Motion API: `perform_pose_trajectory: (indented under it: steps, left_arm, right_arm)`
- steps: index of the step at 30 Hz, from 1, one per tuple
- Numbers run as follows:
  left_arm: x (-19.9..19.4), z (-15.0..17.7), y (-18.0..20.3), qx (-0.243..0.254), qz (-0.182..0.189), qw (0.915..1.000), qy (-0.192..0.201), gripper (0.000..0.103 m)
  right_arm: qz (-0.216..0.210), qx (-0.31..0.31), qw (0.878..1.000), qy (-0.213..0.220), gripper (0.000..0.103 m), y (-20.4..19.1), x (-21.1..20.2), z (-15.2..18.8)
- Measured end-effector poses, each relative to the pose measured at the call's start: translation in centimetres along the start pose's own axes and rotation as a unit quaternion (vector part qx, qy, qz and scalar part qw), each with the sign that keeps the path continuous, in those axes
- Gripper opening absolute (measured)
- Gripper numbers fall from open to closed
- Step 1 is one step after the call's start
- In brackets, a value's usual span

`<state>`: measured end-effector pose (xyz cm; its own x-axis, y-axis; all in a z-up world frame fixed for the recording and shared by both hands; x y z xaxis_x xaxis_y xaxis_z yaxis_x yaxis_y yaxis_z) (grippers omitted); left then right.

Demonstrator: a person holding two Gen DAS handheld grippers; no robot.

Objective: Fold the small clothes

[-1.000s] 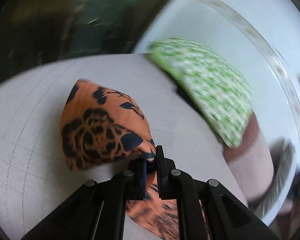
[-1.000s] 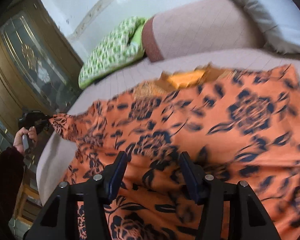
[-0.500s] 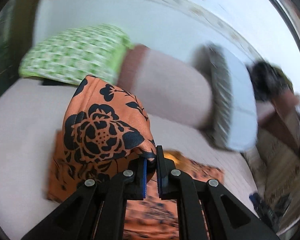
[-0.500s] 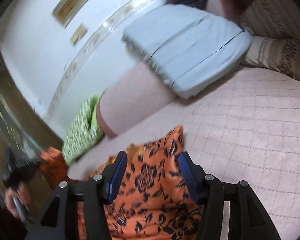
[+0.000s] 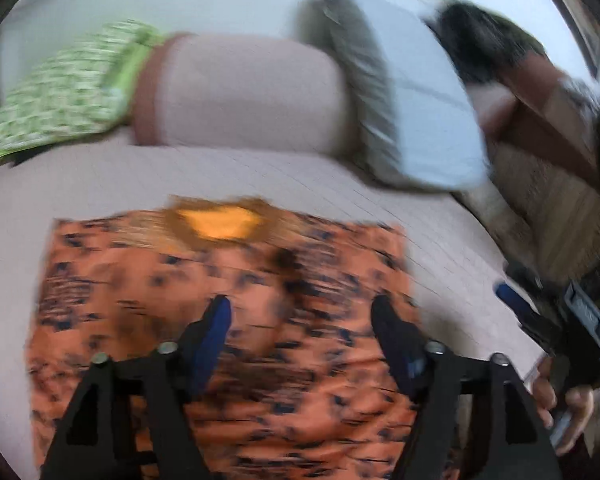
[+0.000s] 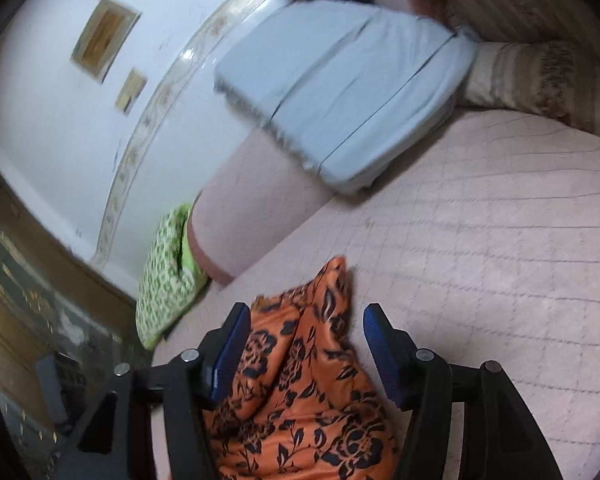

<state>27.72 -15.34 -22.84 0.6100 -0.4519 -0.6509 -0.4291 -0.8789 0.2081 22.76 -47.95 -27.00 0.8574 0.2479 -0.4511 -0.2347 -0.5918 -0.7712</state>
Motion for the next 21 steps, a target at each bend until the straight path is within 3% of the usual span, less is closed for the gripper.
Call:
perform_pose_trajectory:
  steps: [4,7,11,14,17,21]
  left_arm:
    - [-0.7,0.7,-7.4,-0.024,-0.106,0.9941,0.005,0.076]
    - [-0.3,2.0,-12.8,-0.054,-0.188,0.9806,-0.003,0.076]
    - [1.1,3.8,-18.0,-0.09,-0.249,0.9644,-0.007,0.076]
    - [2.1,4.9,-19.8,-0.096,-0.283,0.9542,-0.017,0.076]
    - [3.5,5.8,-20.4,-0.112,-0.269,0.9554,-0.047,0.076]
    - [4.2,6.1,-20.8,-0.111,-0.268,0.9549,-0.061,0.077]
  right_arm:
    - [-0.02,-0.048,0.997,-0.05,0.062,-2.9,2.2,2.7]
    - [-0.054,-0.085,0.991,-0.084,0.062,-6.3,4.0,5.1]
    - [-0.096,-0.151,0.977,-0.117,0.062,-11.9,6.7,8.4]
    - [-0.116,-0.16,0.97,-0.138,0.062,-15.4,10.2,10.4]
    - [-0.115,-0.143,0.97,-0.157,0.06,-17.7,14.3,11.9]
    - [-0.062,-0.145,0.971,-0.182,0.059,-17.8,18.2,13.6]
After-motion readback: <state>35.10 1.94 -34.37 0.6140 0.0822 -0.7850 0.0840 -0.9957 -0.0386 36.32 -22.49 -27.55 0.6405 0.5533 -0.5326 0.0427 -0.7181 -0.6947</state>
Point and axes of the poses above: each gripper's, at about its wrist camera, not at the fingertips, and x roughly the way its jaws point, y to its right, z to its underside, the point moved 6 cm from there along x, roughly the way its jaws point, and after that the axes turned 6 degrees about y, right-handed, at the moved point
